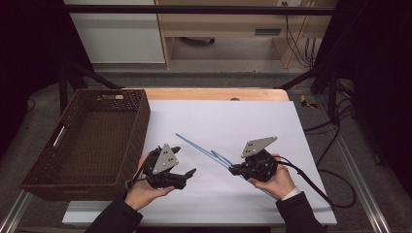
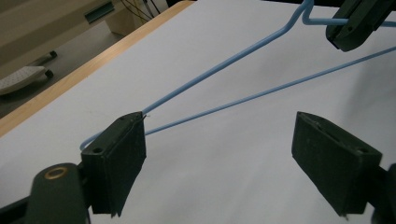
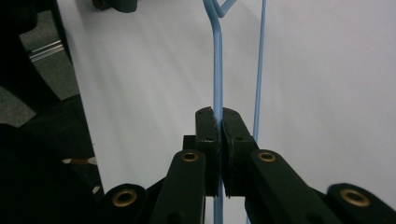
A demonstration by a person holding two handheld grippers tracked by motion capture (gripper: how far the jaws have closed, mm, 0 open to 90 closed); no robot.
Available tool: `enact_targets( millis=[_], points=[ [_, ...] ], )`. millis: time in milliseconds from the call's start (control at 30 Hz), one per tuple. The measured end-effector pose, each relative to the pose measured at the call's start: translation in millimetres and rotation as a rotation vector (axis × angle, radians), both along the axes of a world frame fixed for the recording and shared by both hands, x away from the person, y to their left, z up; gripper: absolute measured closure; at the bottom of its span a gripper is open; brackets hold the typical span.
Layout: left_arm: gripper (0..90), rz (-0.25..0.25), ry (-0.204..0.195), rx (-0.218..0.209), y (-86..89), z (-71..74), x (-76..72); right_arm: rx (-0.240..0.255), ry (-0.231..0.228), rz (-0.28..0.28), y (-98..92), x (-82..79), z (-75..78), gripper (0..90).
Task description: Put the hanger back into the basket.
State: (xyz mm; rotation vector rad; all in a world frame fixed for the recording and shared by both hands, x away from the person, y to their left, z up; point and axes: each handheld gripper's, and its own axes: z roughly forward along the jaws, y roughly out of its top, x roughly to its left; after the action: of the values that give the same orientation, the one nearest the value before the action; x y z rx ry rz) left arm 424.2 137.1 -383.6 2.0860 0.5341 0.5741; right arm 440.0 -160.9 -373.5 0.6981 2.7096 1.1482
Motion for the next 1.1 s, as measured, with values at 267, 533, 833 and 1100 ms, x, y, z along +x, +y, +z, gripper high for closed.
enact_targets(
  millis=[267,533,833,1100],
  points=[
    [14.9,-0.074,-0.06,0.123,-8.7,7.3,0.6,0.019,0.043,0.069,-0.7,-7.2,2.1,87.9],
    [18.4,-0.148,-0.139,0.27,-20.0,4.5,-1.7,0.036,0.077,0.099,-0.1,-10.5,1.8,87.9],
    [32.4,-0.18,-0.241,0.399,-31.2,-6.1,-3.6,0.04,0.102,0.106,2.1,-9.8,-0.4,87.8],
    [53.1,-0.176,-0.32,0.483,-37.3,-10.3,-4.1,0.047,0.114,0.112,3.5,-9.0,-2.3,87.8]
  ],
)
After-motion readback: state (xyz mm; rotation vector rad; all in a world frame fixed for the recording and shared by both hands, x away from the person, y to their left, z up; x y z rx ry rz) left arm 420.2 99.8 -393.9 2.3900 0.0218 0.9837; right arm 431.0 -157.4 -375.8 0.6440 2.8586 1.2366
